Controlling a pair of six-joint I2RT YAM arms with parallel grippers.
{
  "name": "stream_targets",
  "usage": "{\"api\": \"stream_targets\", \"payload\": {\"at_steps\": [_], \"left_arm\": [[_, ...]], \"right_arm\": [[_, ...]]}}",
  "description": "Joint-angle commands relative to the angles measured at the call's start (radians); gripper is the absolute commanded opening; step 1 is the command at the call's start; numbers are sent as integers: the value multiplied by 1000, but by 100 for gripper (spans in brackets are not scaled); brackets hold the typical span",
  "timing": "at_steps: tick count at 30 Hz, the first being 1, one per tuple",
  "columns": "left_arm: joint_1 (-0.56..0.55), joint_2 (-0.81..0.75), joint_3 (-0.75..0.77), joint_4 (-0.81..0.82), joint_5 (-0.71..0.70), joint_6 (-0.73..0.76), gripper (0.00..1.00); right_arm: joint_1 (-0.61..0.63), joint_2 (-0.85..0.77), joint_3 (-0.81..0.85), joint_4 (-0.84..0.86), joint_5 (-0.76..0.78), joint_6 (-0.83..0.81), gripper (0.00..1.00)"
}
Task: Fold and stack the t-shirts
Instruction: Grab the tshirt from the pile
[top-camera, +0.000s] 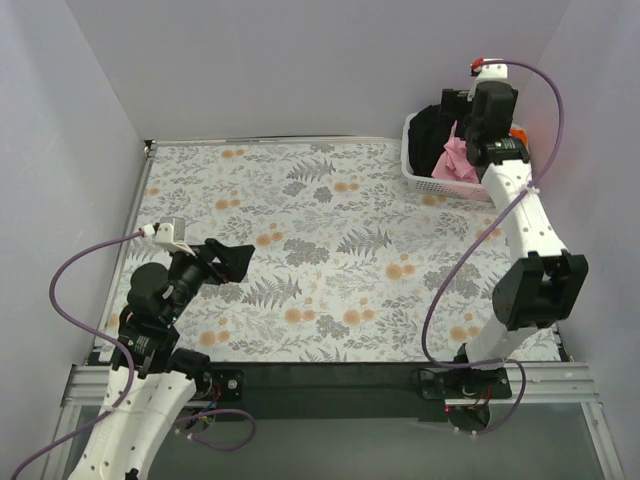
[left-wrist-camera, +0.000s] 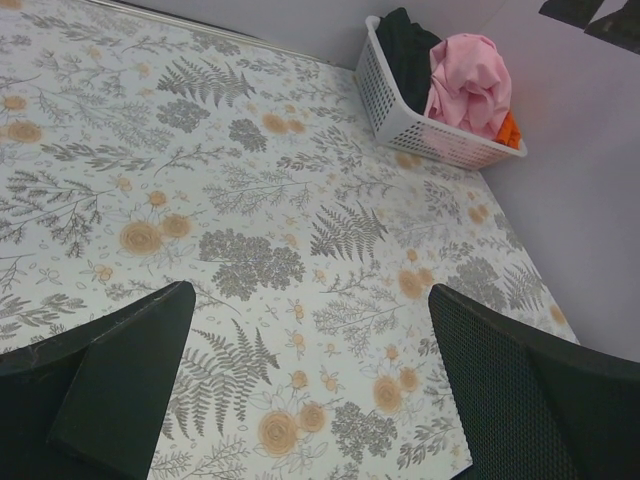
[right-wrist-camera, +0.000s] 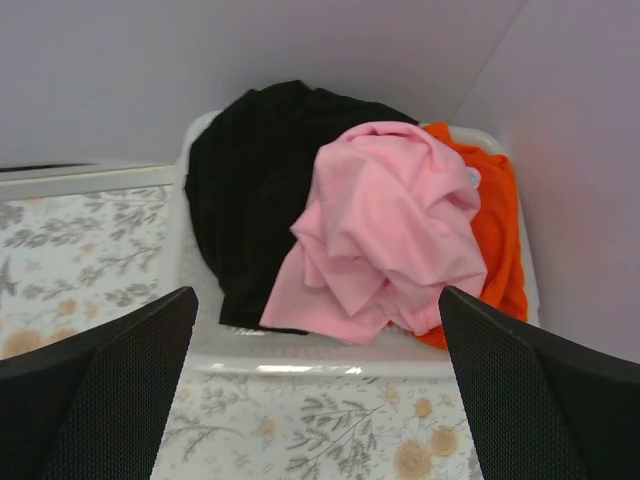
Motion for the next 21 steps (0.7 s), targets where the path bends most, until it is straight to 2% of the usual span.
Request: {"api": "stream_targets", "payload": {"at_steps": [1,3,9,17,21], "left_arm": [[5,4,-4,-10,22,14,98],[5,5,-5,-12,15,14,98],[5,21,-3,-15,11,17,98],[5,27,-3,-26,-21,15,98],[4,39,-1,-32,-24,17,98]], "right_arm": [[-84,110,161,-75,3,-15,99],[-136,171,256,-117,-15,-11,98],[-212,342,367,-126,-80,-24,98],[-244,532,479,-116,-212,-5,97],[-248,594,511,-100,-204,4,96]]}}
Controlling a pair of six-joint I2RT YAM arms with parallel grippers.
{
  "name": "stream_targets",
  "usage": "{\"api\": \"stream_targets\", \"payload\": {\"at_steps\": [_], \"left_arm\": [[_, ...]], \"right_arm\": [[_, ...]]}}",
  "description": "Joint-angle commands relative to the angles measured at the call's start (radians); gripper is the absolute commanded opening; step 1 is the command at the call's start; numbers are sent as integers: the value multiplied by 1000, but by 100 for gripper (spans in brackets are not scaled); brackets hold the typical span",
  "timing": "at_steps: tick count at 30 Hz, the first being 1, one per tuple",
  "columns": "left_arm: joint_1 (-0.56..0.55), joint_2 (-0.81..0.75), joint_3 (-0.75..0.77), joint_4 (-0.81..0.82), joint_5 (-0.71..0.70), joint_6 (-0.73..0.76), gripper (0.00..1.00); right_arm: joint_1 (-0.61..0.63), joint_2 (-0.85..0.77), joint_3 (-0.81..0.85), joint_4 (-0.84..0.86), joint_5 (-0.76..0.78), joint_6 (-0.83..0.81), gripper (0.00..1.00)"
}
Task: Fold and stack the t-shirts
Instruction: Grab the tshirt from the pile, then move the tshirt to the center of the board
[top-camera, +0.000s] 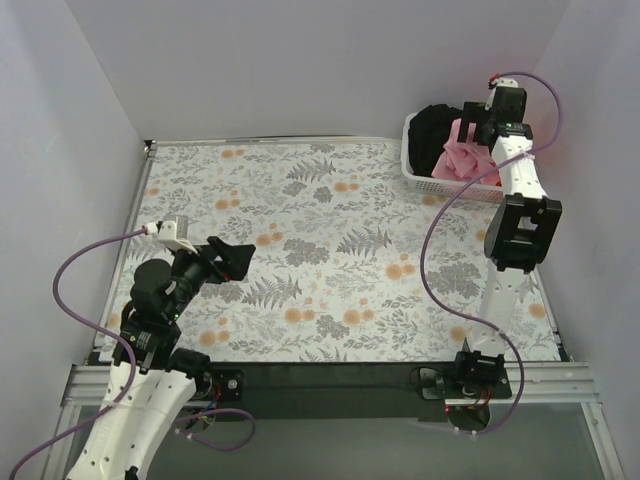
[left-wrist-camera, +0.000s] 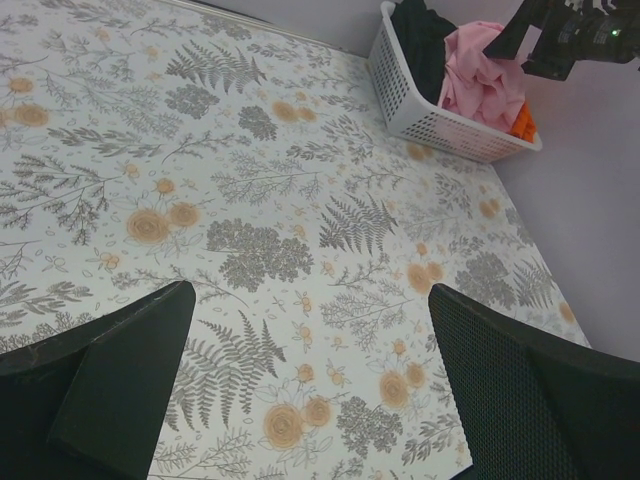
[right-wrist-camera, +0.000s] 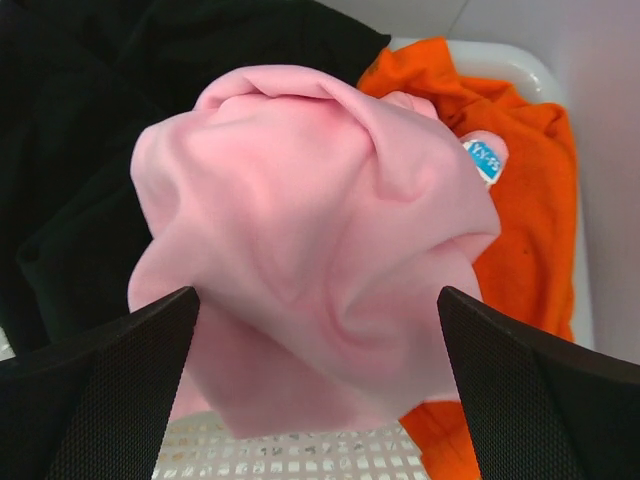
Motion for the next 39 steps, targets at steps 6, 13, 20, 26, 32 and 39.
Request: {"api": "stream_targets", "payload": {"at_steps": [6,13,20,26,32,39], "left_arm": [[5,12,2,-26,-25,19,98],[4,8,2,-24,-24,19,98],[5,6,3,-26,-28,14,98],[5,-1,3,-26,-7,13,98],[5,-3,5,-24,11,11,98],[5,-11,0,-19,18,10,98]], "right_arm": [[-9,72,52,35,-88,13,80],[-7,27,34,36,-248,39,1],[72,-233,-46,42,-299,30,1],[264,-525,-161,45,-200,-19,1],[477,-787,-312,70,-144,-1,1],[686,-1011,-607,116,-73,15,1]]}}
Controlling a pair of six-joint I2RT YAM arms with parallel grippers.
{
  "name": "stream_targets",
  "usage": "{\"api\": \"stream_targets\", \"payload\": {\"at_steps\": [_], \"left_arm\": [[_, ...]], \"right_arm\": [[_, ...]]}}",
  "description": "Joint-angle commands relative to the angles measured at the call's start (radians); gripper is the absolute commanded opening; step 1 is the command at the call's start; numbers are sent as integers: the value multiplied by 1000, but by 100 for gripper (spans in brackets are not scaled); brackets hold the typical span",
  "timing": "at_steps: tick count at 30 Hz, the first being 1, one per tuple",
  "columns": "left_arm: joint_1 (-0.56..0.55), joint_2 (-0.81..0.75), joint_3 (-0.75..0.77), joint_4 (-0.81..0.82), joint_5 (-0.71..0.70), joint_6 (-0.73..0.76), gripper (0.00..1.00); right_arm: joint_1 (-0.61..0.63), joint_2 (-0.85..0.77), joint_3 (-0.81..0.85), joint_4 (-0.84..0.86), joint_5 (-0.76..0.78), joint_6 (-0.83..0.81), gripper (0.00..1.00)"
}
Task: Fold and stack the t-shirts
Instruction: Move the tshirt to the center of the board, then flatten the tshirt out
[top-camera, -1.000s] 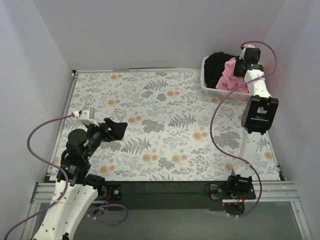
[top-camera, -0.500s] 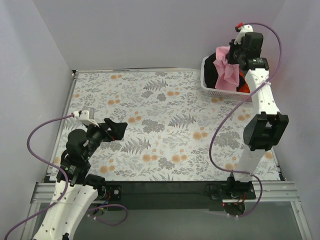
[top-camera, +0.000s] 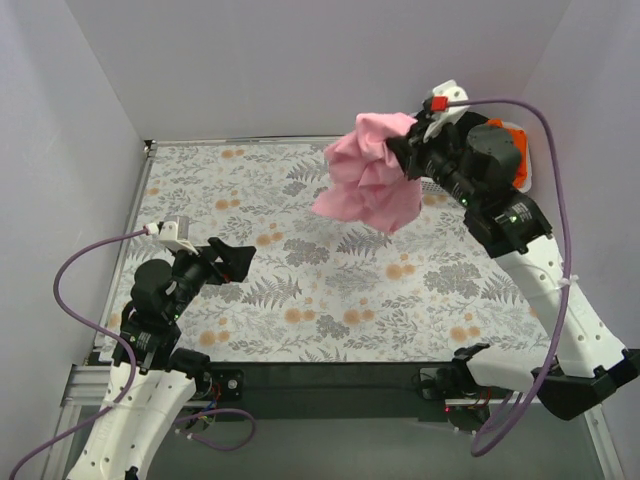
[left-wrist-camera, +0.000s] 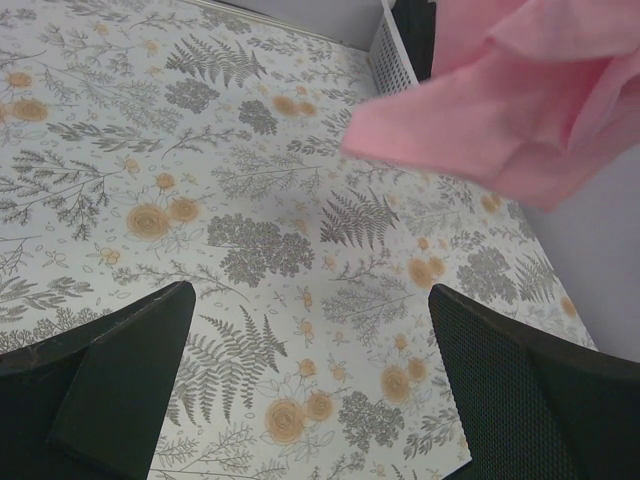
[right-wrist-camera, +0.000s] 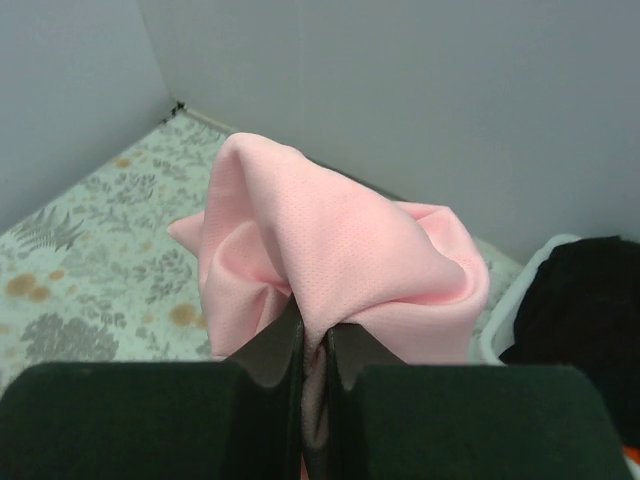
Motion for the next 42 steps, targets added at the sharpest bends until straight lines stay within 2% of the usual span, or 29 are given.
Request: {"api": "stream_targets", "payload": {"at_steps": [1,7,11,14,15,16,19,23,26,29,34,38,42], "left_arm": [[5,-12,0,-4,9,4,98],[5,4,6,-11,-20,6,98],[5,9,8,-15,-53,7,98],[5,14,12,-19,-69,4,98],[5,12,14,-21,-73,1,98],[4,12,14,-21,-73,-2,98],[5,17,9,-21,-70,-17,97],[4,50,11,-10,-47,-53,94],[4,78,14,19,-37,-89,93],[1,99,-3,73,-16,-149,92],[-51,177,-73,212,-62,-209,92],[-195,273,-90,297,-204,-214,92],[-285,380,-95,366,-225,-189,94]], "right_arm": [[74,-15,-148,28,83,29,1],[274,-62,-491,94,174,99,1],[383,-79,-661,182,171,165,1],[421,-55,-734,194,160,197,49],[427,-52,-751,193,168,204,93],[432,-53,-767,193,180,210,98],[434,-110,-813,187,241,221,98],[434,-274,-844,173,306,225,98],[432,-343,-880,168,445,227,98],[402,-351,-888,156,478,231,98],[261,-291,-885,176,378,239,99],[61,-222,-905,260,197,247,98],[-22,-162,-902,297,139,244,98]]}}
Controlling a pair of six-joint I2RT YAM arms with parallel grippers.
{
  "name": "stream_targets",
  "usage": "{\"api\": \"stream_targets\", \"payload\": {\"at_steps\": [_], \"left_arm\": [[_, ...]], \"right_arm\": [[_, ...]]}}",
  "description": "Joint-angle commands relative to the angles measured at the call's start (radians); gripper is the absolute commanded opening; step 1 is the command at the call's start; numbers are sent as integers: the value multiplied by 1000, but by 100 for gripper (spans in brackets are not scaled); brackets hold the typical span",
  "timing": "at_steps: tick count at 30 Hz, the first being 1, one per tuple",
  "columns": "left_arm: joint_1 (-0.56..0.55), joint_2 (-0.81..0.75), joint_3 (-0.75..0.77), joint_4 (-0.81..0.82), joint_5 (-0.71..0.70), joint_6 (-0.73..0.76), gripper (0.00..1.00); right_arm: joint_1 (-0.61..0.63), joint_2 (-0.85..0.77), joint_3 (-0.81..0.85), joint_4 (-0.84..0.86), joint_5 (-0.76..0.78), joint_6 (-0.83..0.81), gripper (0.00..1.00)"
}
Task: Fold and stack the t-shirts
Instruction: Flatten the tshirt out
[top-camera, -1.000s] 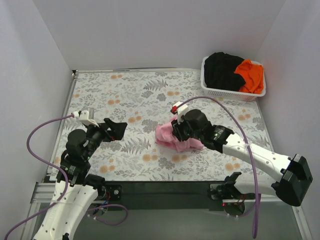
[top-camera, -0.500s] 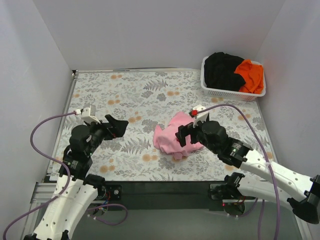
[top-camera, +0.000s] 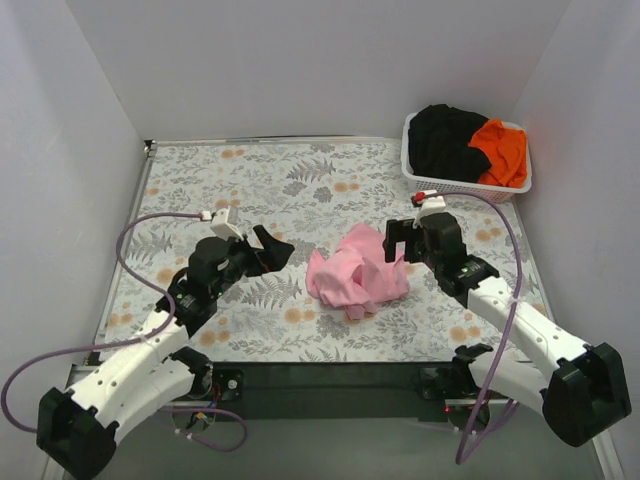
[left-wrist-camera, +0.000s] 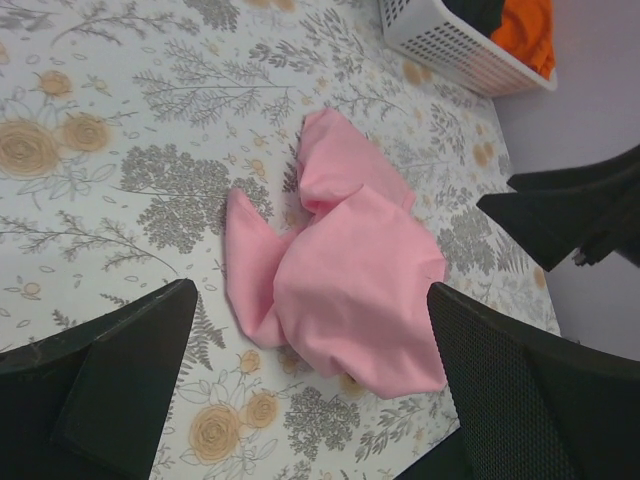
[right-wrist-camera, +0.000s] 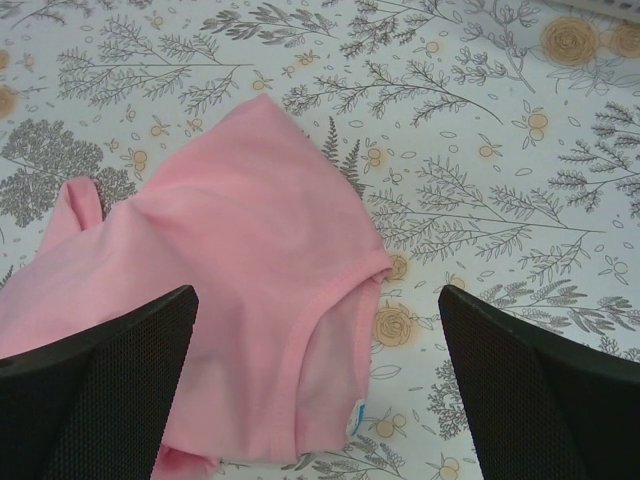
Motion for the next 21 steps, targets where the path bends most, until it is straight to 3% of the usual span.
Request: {"api": "stream_targets", "payload": {"at_steps": [1,4,10,15,21], "left_arm": [[-56,69,-21,154,-45,8,94],[-58,106,-53,256,42,0,95],[-98,204,-51,315,76,13,94],[-111,244,-56,341,81,26,95],[-113,242,-71,343,67,40,95]], "right_arm": [[-68,41,12,92,-114,6,98],[-116,109,16,136,-175,1,96],[-258,230,9,213,-330,-23,90],[-308,333,26,274,-451,-48,76],[-311,441,45,287,-487,-84,61]]}}
